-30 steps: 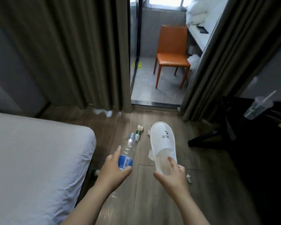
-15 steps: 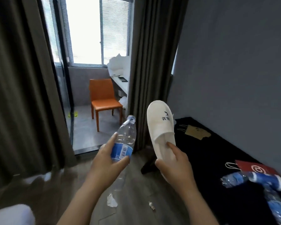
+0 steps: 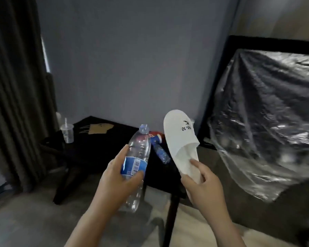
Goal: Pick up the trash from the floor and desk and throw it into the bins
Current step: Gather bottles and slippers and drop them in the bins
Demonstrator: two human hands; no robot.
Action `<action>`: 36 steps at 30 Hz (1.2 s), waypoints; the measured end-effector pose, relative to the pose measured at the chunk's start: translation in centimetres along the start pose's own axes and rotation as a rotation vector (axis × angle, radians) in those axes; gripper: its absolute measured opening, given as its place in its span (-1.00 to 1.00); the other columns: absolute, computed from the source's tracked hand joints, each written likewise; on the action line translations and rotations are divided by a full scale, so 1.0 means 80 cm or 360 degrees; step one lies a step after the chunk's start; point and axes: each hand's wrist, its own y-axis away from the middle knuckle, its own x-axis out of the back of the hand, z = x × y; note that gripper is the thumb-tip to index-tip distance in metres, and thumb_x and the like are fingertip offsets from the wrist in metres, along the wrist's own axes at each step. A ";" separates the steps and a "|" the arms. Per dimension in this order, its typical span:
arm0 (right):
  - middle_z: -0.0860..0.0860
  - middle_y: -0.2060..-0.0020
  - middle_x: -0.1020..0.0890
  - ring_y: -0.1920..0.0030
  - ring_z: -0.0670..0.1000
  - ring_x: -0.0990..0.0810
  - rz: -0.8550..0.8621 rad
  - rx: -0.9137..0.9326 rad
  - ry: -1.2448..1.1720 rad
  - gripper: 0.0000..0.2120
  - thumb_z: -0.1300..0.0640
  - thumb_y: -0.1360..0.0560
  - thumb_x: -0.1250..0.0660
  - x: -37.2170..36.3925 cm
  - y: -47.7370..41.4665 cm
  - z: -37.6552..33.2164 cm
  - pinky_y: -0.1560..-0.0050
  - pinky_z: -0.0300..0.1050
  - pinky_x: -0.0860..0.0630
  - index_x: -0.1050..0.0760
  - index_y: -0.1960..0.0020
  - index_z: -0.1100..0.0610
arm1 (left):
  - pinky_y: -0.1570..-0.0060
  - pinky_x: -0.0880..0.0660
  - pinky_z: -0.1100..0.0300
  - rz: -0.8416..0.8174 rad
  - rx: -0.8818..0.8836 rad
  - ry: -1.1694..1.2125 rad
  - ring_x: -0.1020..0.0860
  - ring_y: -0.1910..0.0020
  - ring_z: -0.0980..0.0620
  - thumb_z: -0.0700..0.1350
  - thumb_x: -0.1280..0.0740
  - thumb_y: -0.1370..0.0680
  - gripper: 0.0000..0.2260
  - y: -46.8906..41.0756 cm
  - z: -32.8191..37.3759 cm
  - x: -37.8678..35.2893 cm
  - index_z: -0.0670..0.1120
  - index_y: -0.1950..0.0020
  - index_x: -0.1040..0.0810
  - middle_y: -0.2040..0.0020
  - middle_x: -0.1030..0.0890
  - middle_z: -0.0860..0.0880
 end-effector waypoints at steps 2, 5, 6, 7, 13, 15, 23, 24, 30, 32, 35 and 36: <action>-0.10 -0.17 -0.56 -0.09 -0.13 -0.55 0.0179 -0.0028 0.0019 -0.48 0.03 -0.34 -0.43 0.071 0.005 0.015 0.02 -0.19 -0.47 -0.50 -0.30 -0.07 | 0.32 -0.49 0.42 -0.0142 -0.0112 0.0030 -0.61 0.18 0.13 -0.12 -0.44 -0.45 -0.37 0.003 0.039 -0.064 0.31 -0.39 -0.26 -0.04 -0.54 0.10; -0.10 -0.15 -0.59 -0.10 -0.11 -0.57 0.0462 -0.0085 0.0032 -0.46 -0.01 -0.26 -0.40 0.173 0.017 0.042 -0.09 -0.11 -0.51 -0.53 -0.25 -0.07 | 0.31 -0.43 0.51 -0.0338 -0.0224 0.0102 -0.58 0.11 0.19 -0.10 -0.43 -0.46 -0.32 0.015 0.091 -0.161 0.23 -0.47 -0.20 -0.11 -0.49 0.13; -0.08 -0.13 -0.61 -0.10 -0.09 -0.59 0.0567 -0.0103 0.0030 -0.44 -0.04 -0.21 -0.37 0.208 0.021 0.053 -0.13 -0.07 -0.52 -0.54 -0.22 -0.08 | 0.30 -0.43 0.49 -0.0411 -0.0245 0.0123 -0.58 0.10 0.18 -0.09 -0.43 -0.45 -0.32 0.020 0.106 -0.197 0.25 -0.47 -0.20 -0.11 -0.48 0.14; -0.06 -0.12 -0.62 -0.10 -0.08 -0.59 0.0660 -0.0119 0.0033 -0.45 -0.06 -0.17 -0.35 0.244 0.026 0.064 -0.15 -0.05 -0.52 -0.55 -0.18 -0.10 | 0.26 -0.43 0.46 -0.0479 -0.0252 0.0160 -0.59 0.08 0.17 -0.07 -0.43 -0.45 -0.32 0.027 0.123 -0.233 0.27 -0.46 -0.19 -0.13 -0.49 0.14; -0.05 -0.10 -0.62 -0.08 -0.05 -0.60 0.1128 -0.0245 0.0139 -0.51 -0.08 -0.16 -0.34 0.459 0.064 0.124 -0.09 -0.10 -0.52 -0.54 -0.11 -0.14 | 0.08 -0.46 0.32 -0.0876 -0.0406 0.0355 -0.58 0.02 0.18 -0.07 -0.45 -0.40 -0.30 0.091 0.221 -0.456 0.33 -0.43 -0.24 -0.21 -0.51 0.10; -0.04 -0.07 -0.62 -0.05 -0.07 -0.58 0.1286 -0.0289 0.0243 -0.47 -0.05 -0.17 -0.33 0.525 0.082 0.139 -0.01 -0.19 -0.44 -0.57 -0.16 -0.07 | 0.17 -0.41 0.43 -0.1036 -0.0445 0.0378 -0.56 0.06 0.26 -0.07 -0.44 -0.41 -0.31 0.122 0.255 -0.517 0.33 -0.43 -0.22 -0.17 -0.50 0.14; -0.10 -0.07 -0.58 -0.07 -0.04 -0.56 0.1700 -0.0479 0.0326 -0.40 -0.19 -0.15 -0.31 0.690 0.139 0.179 -0.13 -0.01 -0.53 -0.53 -0.19 -0.16 | -0.07 -0.49 0.14 -0.1440 -0.0625 0.0473 -0.56 -0.04 0.13 0.07 -0.45 -0.32 -0.26 0.189 0.353 -0.701 0.30 -0.45 -0.23 -0.21 -0.49 0.07; -0.09 -0.09 -0.59 -0.08 -0.03 -0.57 0.1746 -0.0500 0.0327 -0.43 -0.16 -0.17 -0.31 0.704 0.142 0.187 -0.13 0.00 -0.54 -0.52 -0.19 -0.17 | -0.03 -0.47 0.19 -0.1479 -0.0656 0.0486 -0.56 -0.03 0.14 0.06 -0.45 -0.33 -0.26 0.193 0.362 -0.722 0.29 -0.45 -0.23 -0.20 -0.50 0.07; -0.11 -0.14 -0.56 -0.04 -0.05 -0.58 0.1988 -0.0562 0.0345 -0.43 -0.14 -0.19 -0.31 0.779 0.120 0.229 0.17 -0.22 -0.46 -0.50 -0.21 -0.17 | 0.16 -0.41 0.41 -0.1667 -0.0708 0.0560 -0.58 0.08 0.23 -0.08 -0.46 -0.41 -0.32 0.190 0.397 -0.843 0.24 -0.45 -0.27 -0.09 -0.54 0.18; -0.10 -0.14 -0.55 -0.03 -0.05 -0.58 0.2077 -0.0565 0.0366 -0.42 -0.16 -0.19 -0.31 0.801 0.097 0.240 0.14 -0.17 -0.52 -0.49 -0.22 -0.18 | 0.26 -0.39 0.48 -0.1731 -0.0731 0.0567 -0.59 0.12 0.25 -0.08 -0.46 -0.41 -0.34 0.176 0.407 -0.881 0.22 -0.44 -0.29 -0.03 -0.55 0.23; -0.10 -0.15 -0.55 -0.07 -0.04 -0.57 0.2181 -0.0583 0.0389 -0.43 -0.16 -0.19 -0.31 0.832 0.051 0.253 -0.03 -0.04 -0.57 -0.48 -0.21 -0.19 | 0.30 -0.37 0.50 -0.1794 -0.0749 0.0574 -0.58 0.12 0.25 -0.09 -0.46 -0.42 -0.36 0.142 0.430 -0.934 0.20 -0.44 -0.30 0.02 -0.55 0.21; -0.10 -0.14 -0.55 -0.08 -0.03 -0.57 0.2193 -0.0600 0.0400 -0.43 -0.17 -0.18 -0.32 0.841 0.034 0.257 -0.06 -0.02 -0.57 -0.48 -0.21 -0.19 | 0.29 -0.37 0.50 -0.1820 -0.0755 0.0574 -0.58 0.12 0.25 -0.09 -0.45 -0.43 -0.36 0.129 0.440 -0.952 0.20 -0.44 -0.30 0.03 -0.56 0.20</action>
